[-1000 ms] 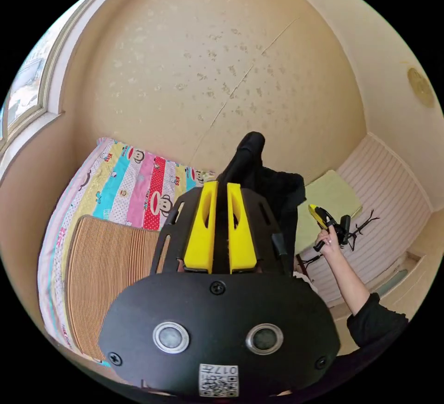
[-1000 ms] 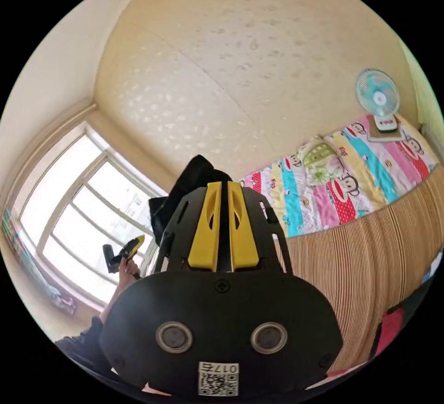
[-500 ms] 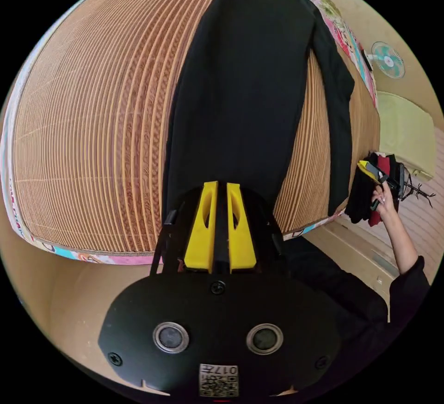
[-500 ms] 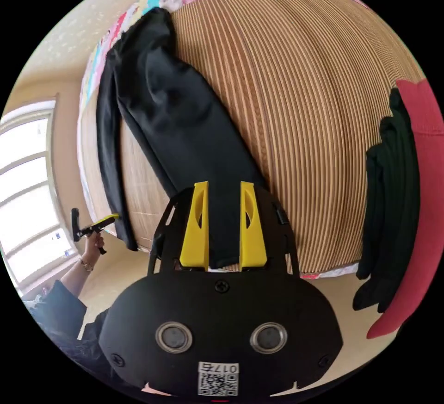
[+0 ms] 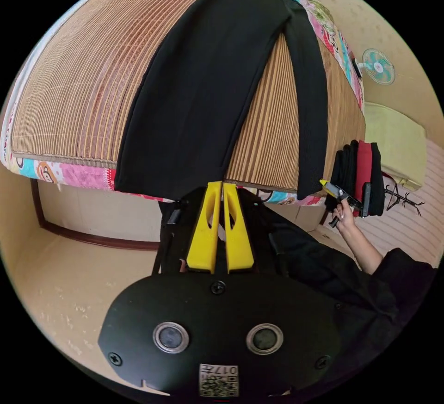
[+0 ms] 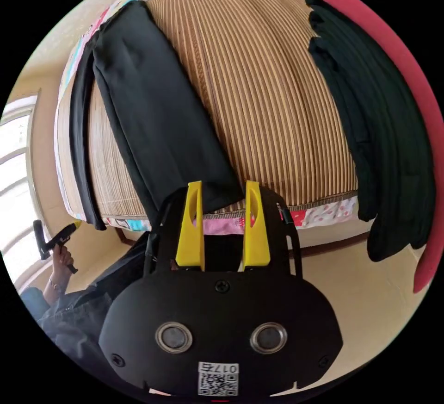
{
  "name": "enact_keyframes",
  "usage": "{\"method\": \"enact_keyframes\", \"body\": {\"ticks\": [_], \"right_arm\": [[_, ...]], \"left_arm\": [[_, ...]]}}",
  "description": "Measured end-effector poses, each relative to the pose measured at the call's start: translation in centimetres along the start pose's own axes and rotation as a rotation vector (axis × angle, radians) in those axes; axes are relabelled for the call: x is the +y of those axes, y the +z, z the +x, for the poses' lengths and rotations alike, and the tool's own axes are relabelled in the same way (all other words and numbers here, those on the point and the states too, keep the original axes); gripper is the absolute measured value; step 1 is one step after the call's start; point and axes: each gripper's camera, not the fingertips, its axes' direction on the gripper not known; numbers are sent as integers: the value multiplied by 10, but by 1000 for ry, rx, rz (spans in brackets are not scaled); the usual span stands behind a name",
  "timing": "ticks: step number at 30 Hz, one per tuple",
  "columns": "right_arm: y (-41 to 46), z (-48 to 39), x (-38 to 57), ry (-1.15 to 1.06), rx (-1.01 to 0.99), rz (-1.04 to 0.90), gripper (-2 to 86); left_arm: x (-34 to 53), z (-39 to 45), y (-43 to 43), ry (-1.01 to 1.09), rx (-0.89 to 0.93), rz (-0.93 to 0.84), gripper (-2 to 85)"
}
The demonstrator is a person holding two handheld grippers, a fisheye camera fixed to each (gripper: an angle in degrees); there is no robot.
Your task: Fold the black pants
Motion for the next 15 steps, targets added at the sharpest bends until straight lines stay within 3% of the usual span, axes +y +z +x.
{"method": "enact_keyframes", "body": {"ticks": [2,5,10,12,15], "right_arm": [[-3,3,-1,-31,32,-28,85],[-37,7,17,-93,-92,30,42],[-115,-16,62,-318,-319,174,35],[-137,-32,67,-454,-458,183,35],[-143,-42,55,-634,-557,106,37]], "left_arm": [[-15,17,-9,53,48,-3,-6],[-48,58,-26,146,148,-3,5],[-107,153,-51,282,331,-79,137],[-122,179,-57,322,342,-112,155],[-143,198,-55,331,179,-203,125]]}}
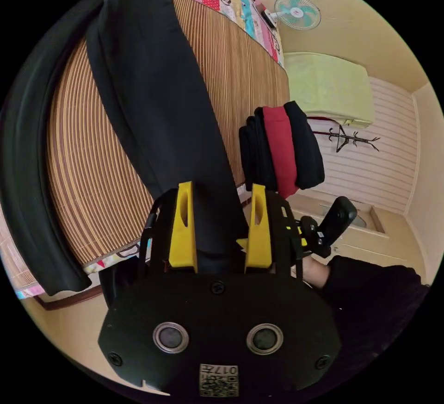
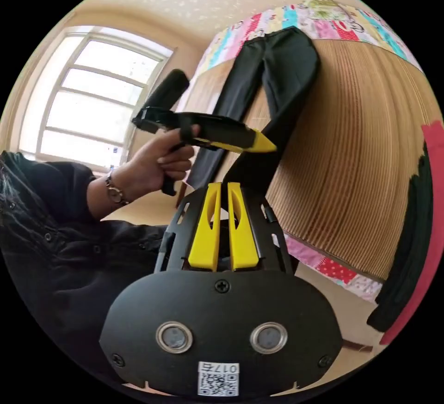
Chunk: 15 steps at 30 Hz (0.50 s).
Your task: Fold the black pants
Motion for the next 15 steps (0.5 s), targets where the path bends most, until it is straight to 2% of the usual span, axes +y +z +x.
{"method": "enact_keyframes", "body": {"ticks": [4,6,9,11,12,15], "right_arm": [[1,51,-20,-84,-39,-276,46],[-17,104,-54,-27,119,-342,63],[-47,167,-132,15,218,-231,82],[-58,215,-193,101,118,-131,109],[-66,249,-230,190,34,-13,122],[-56,314,-309,327,-2,203,140]], "left_arm": [[10,-14,-33,-32,-34,69,25],[19,-29,-49,-75,38,99,17],[36,-53,-76,-129,160,180,11],[45,-62,-90,-157,208,213,9],[51,-65,-99,-174,229,230,8],[68,-72,-122,-206,304,296,5]]}}
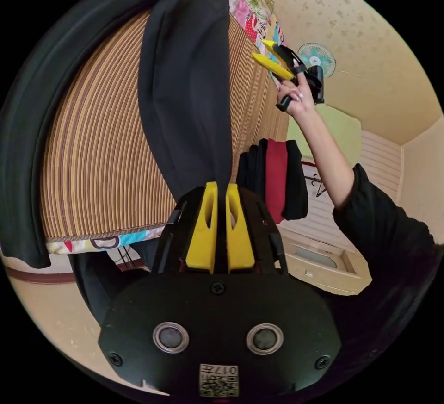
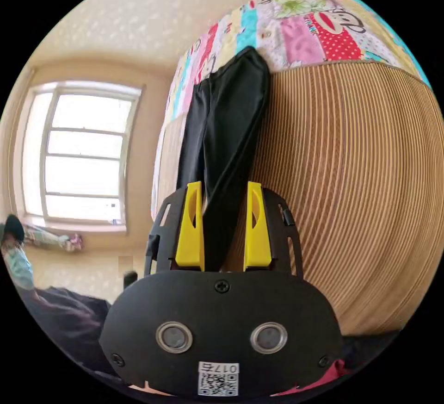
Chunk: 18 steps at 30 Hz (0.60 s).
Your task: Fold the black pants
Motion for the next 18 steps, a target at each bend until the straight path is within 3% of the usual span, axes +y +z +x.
{"method": "enact_keyframes", "body": {"ticks": [4,7,9,12,13,15,18], "right_arm": [[64,22,-65,134,108,33,143],[88,15,-82,180,207,152,78],[103,-32,-81,62,451,217,47],[134,-128,-55,-226,673,341,32],[144,-146,-51,-279,691,341,31],[186,-205,-41,-396,703,325,28],[239,-243,-40,-379,512,297,28]], "left_arm": [[8,-9,-34,-53,151,71,6],[12,-17,-59,-59,269,120,5],[17,-29,-74,-84,395,145,5],[31,-65,-96,-149,804,197,4],[39,-79,-108,-173,939,217,4],[56,-95,-136,-189,995,279,5],[79,-118,-204,-179,901,351,7]]}}
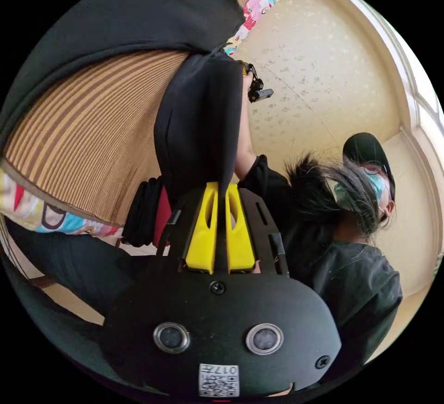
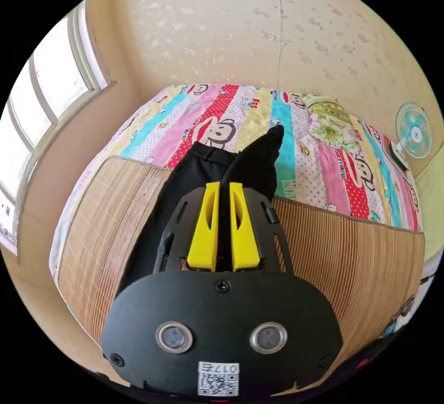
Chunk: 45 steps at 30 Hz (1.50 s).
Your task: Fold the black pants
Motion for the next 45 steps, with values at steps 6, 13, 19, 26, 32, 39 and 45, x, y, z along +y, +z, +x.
{"method": "enact_keyframes", "body": {"ticks": [6,13,19,26,32,39,45], "right_arm": [[102,-73,41,18,-148,-152,38],[39,-67,173,-94,-199,-164,66],[-47,-37,344,8,-248,-349,73],[-57,-91,477,115,-446,-594,88],[-72,-84,509,321,-456,-633,34],[-125,-83,528,293,-432,-586,27],[-127,-64,542,304,-406,-620,54]], "left_arm": [[-14,62,-122,55,-436,141,21],[-43,63,-156,29,-518,-36,37],[-36,73,-146,-3,-498,-161,39],[-25,84,-132,-21,-595,-288,40],[-2,72,-125,-49,-616,-401,39],[64,80,-128,119,-764,-413,27],[114,46,-139,38,-971,-252,70]]}}
